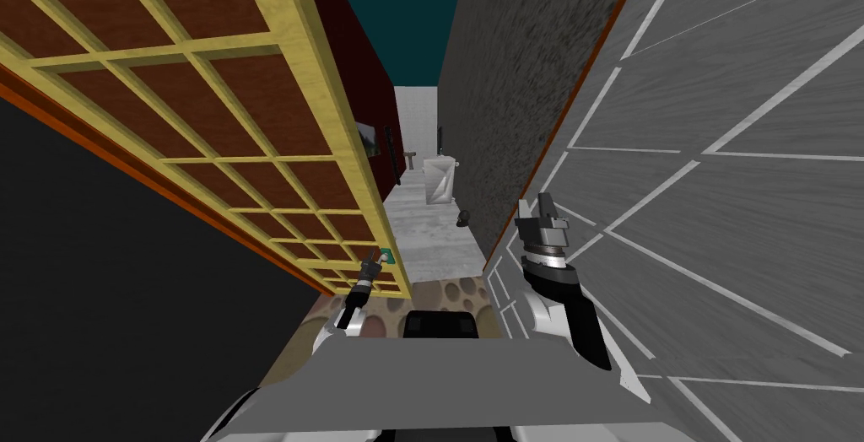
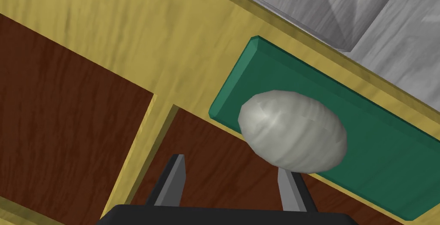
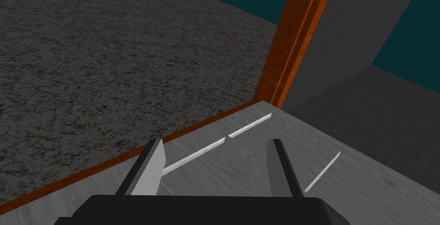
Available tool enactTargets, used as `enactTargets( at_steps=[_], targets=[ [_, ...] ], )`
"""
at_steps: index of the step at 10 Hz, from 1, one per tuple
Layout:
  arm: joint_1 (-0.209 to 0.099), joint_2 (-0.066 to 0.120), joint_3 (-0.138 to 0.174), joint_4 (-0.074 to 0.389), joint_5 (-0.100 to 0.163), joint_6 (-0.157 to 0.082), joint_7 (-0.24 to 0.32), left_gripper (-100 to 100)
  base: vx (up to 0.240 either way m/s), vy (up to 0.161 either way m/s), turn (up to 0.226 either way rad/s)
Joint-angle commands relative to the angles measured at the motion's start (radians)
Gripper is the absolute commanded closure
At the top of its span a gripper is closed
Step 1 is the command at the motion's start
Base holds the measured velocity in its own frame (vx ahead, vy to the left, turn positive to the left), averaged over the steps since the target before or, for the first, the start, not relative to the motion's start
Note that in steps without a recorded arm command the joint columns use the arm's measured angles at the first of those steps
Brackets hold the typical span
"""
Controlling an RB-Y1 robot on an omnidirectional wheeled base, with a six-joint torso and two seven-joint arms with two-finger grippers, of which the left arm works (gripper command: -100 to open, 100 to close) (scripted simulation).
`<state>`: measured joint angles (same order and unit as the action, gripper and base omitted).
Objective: Pull the door open
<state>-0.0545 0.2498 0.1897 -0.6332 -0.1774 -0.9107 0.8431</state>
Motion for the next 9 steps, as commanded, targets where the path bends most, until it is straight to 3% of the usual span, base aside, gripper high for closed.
enactTargets(
  at_steps=[1,2,4,5,9],
  targets=[
    [-0.022,-0.025,-0.019,0.049,-0.007,-0.031,0.009,-100,-0.020,-0.002,0.000],
    [-0.025,-0.030,-0.019,0.049,0.000,-0.026,0.050,-100,-0.034,0.008,-0.028],
    [-0.025,-0.030,-0.019,0.049,0.000,-0.026,0.050,-100,-0.023,0.011,-0.003],
    [-0.028,-0.034,-0.018,0.049,0.007,-0.022,0.090,-100,-0.025,0.001,-0.033],
    [-0.028,-0.034,-0.018,0.041,0.007,-0.022,0.090,-100,-0.010,0.001,-0.003]
  ],
)
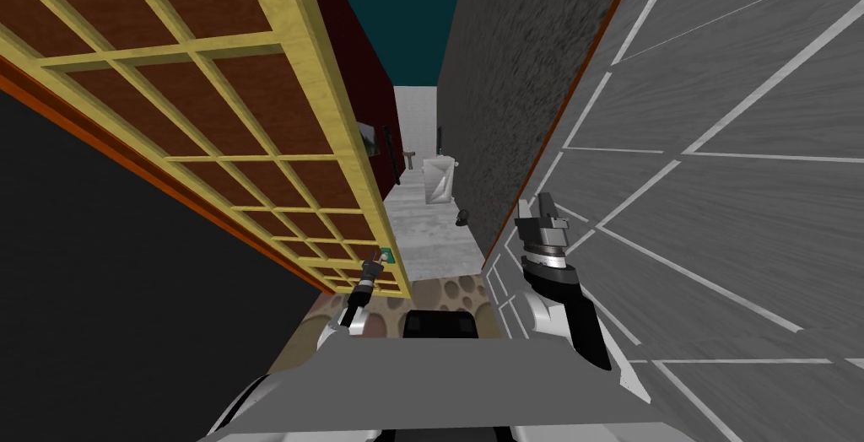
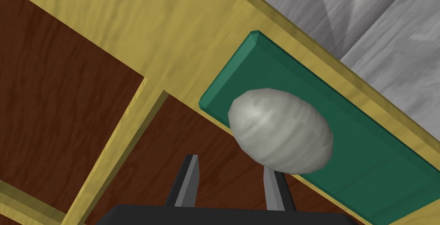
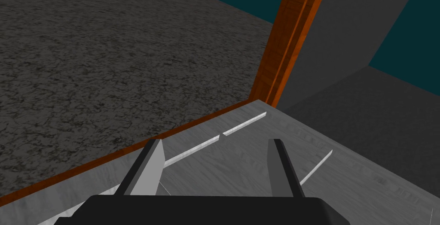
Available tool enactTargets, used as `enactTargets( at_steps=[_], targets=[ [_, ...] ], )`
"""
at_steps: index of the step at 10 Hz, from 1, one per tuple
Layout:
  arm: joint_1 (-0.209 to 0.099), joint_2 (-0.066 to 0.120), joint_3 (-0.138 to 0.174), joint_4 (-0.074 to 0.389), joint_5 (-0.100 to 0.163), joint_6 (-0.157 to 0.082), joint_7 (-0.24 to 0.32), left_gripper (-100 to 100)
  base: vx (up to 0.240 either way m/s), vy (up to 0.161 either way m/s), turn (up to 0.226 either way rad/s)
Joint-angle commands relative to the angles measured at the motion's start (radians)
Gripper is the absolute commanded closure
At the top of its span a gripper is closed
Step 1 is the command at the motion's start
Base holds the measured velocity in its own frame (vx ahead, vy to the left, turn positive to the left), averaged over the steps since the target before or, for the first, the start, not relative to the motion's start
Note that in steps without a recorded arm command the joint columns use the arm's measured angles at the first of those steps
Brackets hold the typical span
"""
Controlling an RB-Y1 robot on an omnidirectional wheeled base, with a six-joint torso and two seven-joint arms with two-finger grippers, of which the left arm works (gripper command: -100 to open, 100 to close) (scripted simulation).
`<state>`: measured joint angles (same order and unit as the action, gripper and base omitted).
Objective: Pull the door open
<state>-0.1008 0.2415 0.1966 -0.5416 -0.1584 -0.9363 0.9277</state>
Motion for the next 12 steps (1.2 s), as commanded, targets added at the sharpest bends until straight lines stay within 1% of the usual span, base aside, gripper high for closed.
enactTargets(
  at_steps=[1,2,3,4,5,6,7,8,10,11,12],
  targets=[
    [0.019,-0.026,-0.025,-0.043,-0.012,0.004,0.006,-100,-0.013,-0.008,-0.003],
    [0.016,-0.031,-0.024,-0.043,-0.004,0.009,0.047,-100,-0.030,0.016,-0.015],
    [0.013,-0.036,-0.023,-0.043,0.004,0.014,0.074,-100,-0.059,0.029,-0.045],
    [0.013,-0.036,-0.023,-0.043,0.004,0.014,0.089,-100,-0.041,0.014,-0.055],
    [0.013,-0.036,-0.023,-0.043,0.004,0.014,0.089,-100,-0.012,0.014,0.004],
    [0.010,-0.042,-0.023,-0.043,0.011,0.019,0.130,-100,-0.038,0.017,-0.022],
    [0.007,-0.047,-0.022,-0.043,0.019,0.024,0.155,-100,-0.062,0.028,-0.035],
    [0.007,-0.047,-0.022,-0.043,0.019,0.024,0.172,-100,-0.056,0.010,-0.013],
    [0.007,-0.047,-0.022,-0.059,0.019,0.024,0.172,-100,-0.017,0.001,-0.009],
    [0.007,-0.047,-0.022,-0.043,0.019,0.024,0.172,-100,0.008,-0.001,0.027],
    [0.007,-0.047,-0.022,-0.058,0.019,0.024,0.172,-100,0.012,-0.004,-0.003]
  ],
)
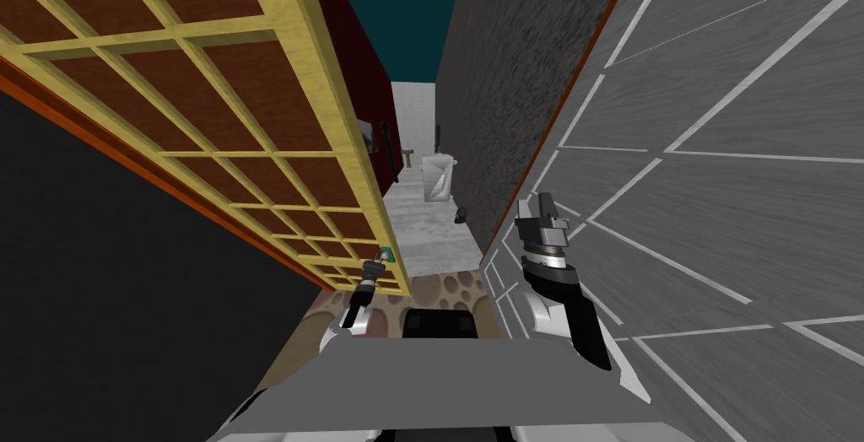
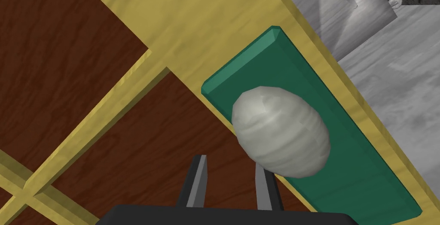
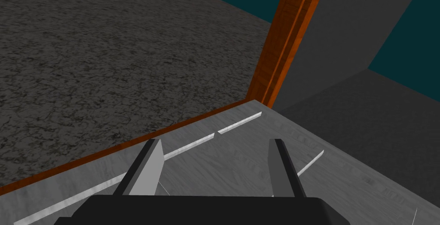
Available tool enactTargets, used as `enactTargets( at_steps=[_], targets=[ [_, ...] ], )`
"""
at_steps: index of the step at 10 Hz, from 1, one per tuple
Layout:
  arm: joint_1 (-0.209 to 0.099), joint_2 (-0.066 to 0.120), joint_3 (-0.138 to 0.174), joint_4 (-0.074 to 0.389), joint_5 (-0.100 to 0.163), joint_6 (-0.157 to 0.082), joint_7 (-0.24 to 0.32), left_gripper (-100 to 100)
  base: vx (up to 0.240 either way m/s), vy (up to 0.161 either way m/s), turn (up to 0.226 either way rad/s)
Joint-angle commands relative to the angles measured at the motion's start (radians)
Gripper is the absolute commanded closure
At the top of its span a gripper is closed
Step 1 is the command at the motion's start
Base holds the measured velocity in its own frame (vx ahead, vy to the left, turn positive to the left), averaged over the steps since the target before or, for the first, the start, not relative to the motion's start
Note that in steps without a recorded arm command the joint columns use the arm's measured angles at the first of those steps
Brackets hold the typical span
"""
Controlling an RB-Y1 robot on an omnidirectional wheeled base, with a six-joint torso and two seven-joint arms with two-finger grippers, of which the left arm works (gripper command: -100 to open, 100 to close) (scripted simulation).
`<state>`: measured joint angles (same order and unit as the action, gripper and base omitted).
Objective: Pull the door open
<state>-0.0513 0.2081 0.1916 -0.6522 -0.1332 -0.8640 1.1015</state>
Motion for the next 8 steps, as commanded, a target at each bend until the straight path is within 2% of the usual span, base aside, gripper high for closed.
enactTargets(
  at_steps=[1,3,6,8],
  targets=[
    [-0.043,-0.014,-0.017,0.050,-0.006,-0.048,-0.002,-100,-0.001,-0.003,-0.017],
    [-0.049,-0.024,-0.015,0.068,0.010,-0.038,0.065,-100,-0.038,0.020,-0.041],
    [-0.049,-0.024,-0.015,0.068,0.010,-0.038,0.082,-100,-0.028,0.007,-0.012],
    [-0.055,-0.035,-0.014,0.068,0.025,-0.028,0.149,-100,-0.044,0.018,-0.036]
  ],
)
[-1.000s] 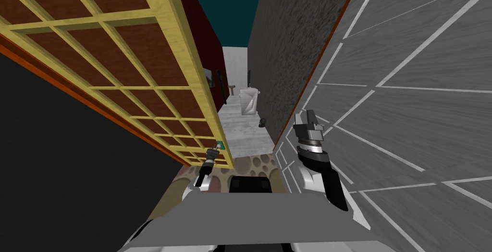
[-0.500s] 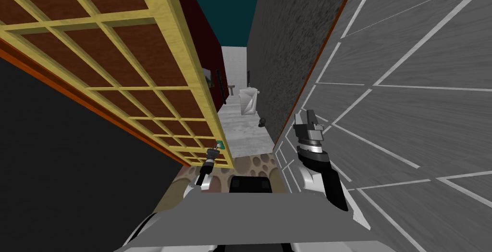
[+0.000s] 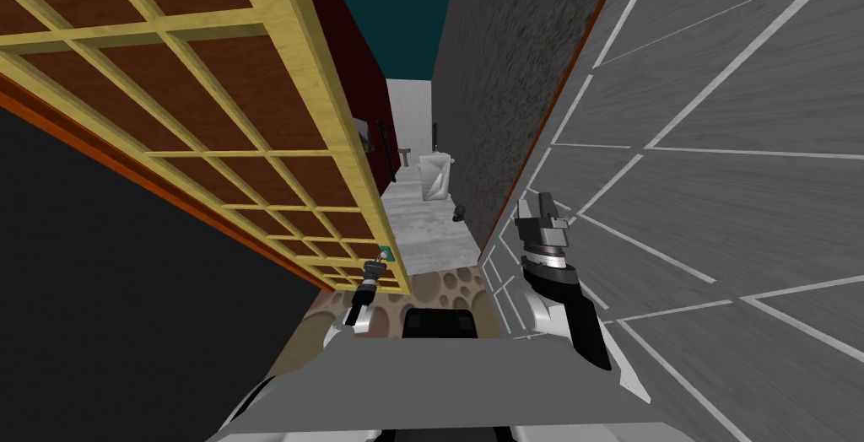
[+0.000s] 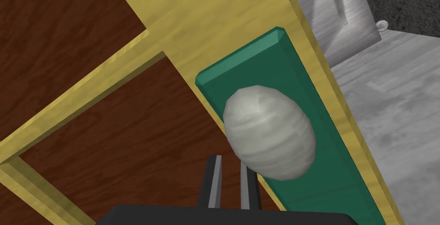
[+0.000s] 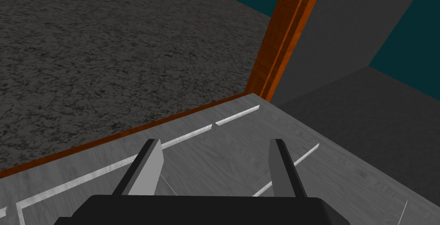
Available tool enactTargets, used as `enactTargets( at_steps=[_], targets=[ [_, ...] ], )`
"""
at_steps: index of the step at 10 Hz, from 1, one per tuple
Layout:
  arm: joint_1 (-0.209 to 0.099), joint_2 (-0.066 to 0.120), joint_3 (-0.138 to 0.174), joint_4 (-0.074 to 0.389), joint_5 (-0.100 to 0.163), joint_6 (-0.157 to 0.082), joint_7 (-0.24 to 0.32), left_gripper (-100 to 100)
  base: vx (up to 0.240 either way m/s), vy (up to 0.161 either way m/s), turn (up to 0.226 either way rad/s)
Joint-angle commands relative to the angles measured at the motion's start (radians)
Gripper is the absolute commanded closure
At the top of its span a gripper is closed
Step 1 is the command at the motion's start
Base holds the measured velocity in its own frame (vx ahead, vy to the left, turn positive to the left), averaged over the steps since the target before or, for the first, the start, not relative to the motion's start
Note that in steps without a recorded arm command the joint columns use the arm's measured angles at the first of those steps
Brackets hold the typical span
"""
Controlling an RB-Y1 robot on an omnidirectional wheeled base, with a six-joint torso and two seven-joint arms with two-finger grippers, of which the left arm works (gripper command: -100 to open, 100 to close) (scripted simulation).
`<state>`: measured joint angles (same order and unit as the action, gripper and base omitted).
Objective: Pull the door open
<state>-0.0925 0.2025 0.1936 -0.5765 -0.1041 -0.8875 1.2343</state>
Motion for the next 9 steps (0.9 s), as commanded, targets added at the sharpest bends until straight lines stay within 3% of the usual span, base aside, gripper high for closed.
enactTargets(
  at_steps=[1,9],
  targets=[
    [-0.013,-0.030,-0.016,-0.008,-0.004,-0.005,0.032,-100,-0.050,0.027,-0.026],
    [-0.026,-0.054,-0.014,-0.008,0.032,0.018,0.233,-100,-0.052,0.021,-0.026]
  ],
)
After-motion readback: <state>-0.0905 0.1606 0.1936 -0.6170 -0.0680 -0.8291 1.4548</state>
